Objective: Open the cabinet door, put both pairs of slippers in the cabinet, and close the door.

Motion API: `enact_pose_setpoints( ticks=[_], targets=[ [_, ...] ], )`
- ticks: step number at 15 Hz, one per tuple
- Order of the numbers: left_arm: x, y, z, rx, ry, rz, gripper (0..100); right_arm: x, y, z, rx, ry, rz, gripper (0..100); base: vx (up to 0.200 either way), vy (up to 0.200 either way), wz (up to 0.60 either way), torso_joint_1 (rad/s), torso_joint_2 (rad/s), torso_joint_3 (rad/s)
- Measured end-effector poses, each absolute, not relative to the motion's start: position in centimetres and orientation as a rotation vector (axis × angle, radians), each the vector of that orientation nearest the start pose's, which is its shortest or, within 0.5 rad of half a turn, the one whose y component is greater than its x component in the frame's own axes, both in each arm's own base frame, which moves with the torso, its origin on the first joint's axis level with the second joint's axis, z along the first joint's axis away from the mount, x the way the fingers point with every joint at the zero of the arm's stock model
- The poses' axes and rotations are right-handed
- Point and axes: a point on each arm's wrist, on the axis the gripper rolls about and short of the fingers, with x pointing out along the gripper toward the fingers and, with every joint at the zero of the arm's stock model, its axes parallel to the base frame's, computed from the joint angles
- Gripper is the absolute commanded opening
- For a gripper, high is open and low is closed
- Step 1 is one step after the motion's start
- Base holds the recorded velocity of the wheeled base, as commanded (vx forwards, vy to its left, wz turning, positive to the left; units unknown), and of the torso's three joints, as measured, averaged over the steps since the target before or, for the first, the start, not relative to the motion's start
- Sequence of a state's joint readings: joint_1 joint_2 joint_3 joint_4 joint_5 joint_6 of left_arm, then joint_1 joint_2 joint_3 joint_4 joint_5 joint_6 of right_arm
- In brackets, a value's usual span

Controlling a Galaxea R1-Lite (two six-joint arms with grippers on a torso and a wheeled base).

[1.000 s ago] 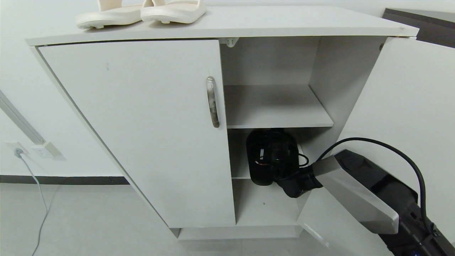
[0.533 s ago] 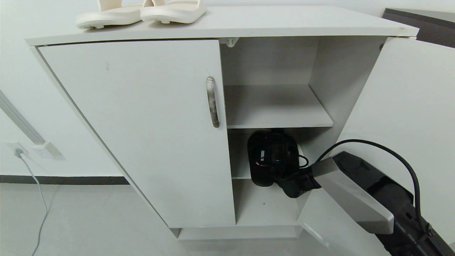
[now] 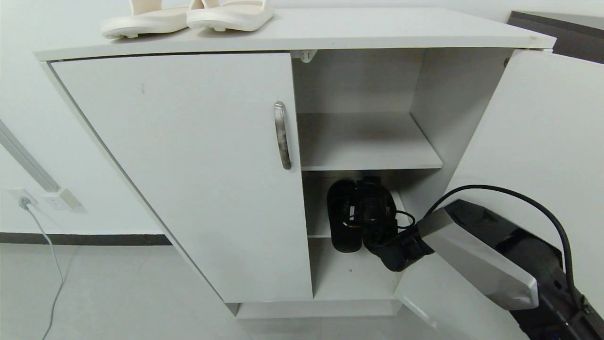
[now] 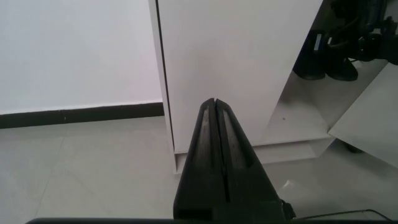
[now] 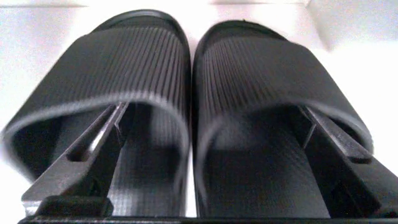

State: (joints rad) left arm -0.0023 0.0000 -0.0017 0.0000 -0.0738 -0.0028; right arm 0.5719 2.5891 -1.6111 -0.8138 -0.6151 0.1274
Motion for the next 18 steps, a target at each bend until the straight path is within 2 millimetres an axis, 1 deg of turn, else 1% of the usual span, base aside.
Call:
enact_pose_setpoints(
  ticks=[3, 9, 10, 11, 13, 15, 18],
  targets=[
    [-2.3, -0.2, 7.6, -0.004, -0.002, -0.077, 0, 40.9, 25.9, 4.5, 0.024, 0.148, -0.034, 100, 0.000, 0.000, 0.00, 0.000, 0.00, 0.000],
    [-2.3, -0.2, 7.6, -0.003, -0.002, -0.076, 0, 33.3, 24.0, 6.4, 0.014, 0.150, 0.005, 100, 0.000, 0.000, 0.00, 0.000, 0.00, 0.000],
    [-2.3, -0.2, 7.6, -0.003, -0.002, -0.076, 0, 32.0, 23.8, 6.6, 0.011, 0.152, 0.019, 100, 0.000, 0.000, 0.00, 0.000, 0.00, 0.000],
    [-2.3, -0.2, 7.6, -0.003, -0.002, -0.077, 0, 30.9, 23.9, 6.9, 0.011, 0.148, 0.039, 100, 0.000, 0.000, 0.00, 0.000, 0.00, 0.000],
    [-2.3, -0.2, 7.6, -0.003, -0.002, -0.076, 0, 29.7, 24.3, 7.4, 0.011, 0.145, 0.068, 100, 0.000, 0.000, 0.00, 0.000, 0.00, 0.000],
    [-2.3, -0.2, 7.6, -0.003, -0.002, -0.076, 0, 29.2, 24.5, 7.5, 0.009, 0.147, 0.080, 100, 0.000, 0.000, 0.00, 0.000, 0.00, 0.000],
    [-2.3, -0.2, 7.6, -0.004, -0.001, -0.076, 0, 29.0, 24.4, 7.5, 0.008, 0.149, 0.082, 100, -0.200, 0.000, 0.00, 0.004, 0.01, -0.001]
  ],
)
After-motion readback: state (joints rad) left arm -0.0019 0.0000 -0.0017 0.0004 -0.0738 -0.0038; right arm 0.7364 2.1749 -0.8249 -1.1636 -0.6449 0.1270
